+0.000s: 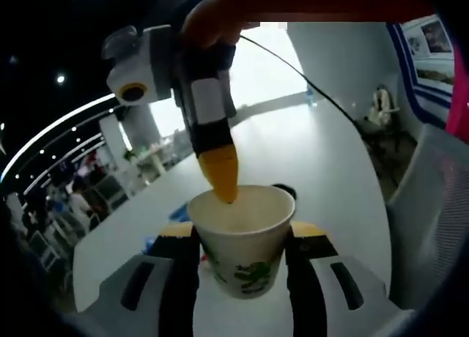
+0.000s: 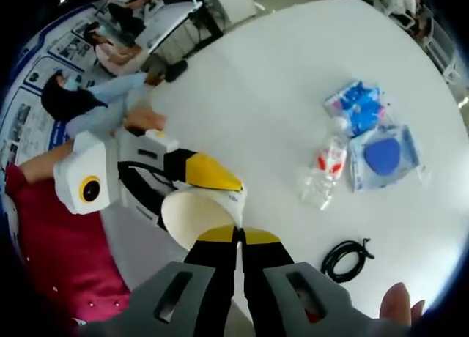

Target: Arrange the tabletop items into an orderly group along one side of the table until the central work area is clear of visible clutter.

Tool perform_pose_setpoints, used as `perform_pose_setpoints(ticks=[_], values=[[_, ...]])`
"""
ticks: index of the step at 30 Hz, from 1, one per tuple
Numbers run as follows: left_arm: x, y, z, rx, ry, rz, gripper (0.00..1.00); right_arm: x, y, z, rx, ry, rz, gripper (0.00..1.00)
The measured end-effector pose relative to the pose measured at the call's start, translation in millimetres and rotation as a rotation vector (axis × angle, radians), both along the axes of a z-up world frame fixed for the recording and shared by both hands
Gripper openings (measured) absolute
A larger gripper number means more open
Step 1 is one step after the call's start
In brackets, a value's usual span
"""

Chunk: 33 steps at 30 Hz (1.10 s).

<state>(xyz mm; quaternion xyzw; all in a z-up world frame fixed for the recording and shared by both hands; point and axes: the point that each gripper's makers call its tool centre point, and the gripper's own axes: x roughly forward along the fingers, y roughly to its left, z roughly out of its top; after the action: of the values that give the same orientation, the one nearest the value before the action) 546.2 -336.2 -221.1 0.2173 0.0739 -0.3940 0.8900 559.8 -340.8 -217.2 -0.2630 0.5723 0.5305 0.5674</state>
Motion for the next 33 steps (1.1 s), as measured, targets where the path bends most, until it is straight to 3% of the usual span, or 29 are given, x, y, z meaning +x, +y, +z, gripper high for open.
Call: perform_pose_setpoints(ticks=[9,15,24,28,33], values=[[2.9,7,-0.7,-0.046,0.025,0.03,0.43,6,3,4.8,0.037,-0.025,-0.022,0.08],[5.8,13,-1.6,-0.069,0.039,0.052,0.43,16,9,20.1,0.121,-0.068,-0.061,0.07],[16.6,33,3.8,-0.124,0.052,0.118,0.43,27,18,59.6,0.339,-0.22,-0.119,0.07],[21.9,42,7.5,-0.153,0.057,0.15,0.43,27,12,63.1,0.376,-0.279,-0.143,0.06],[25.2,47,11.2,-0.168,0.054,0.17,0.43,22,9,59.3,0.412,-0.307,-0.164,0.06]])
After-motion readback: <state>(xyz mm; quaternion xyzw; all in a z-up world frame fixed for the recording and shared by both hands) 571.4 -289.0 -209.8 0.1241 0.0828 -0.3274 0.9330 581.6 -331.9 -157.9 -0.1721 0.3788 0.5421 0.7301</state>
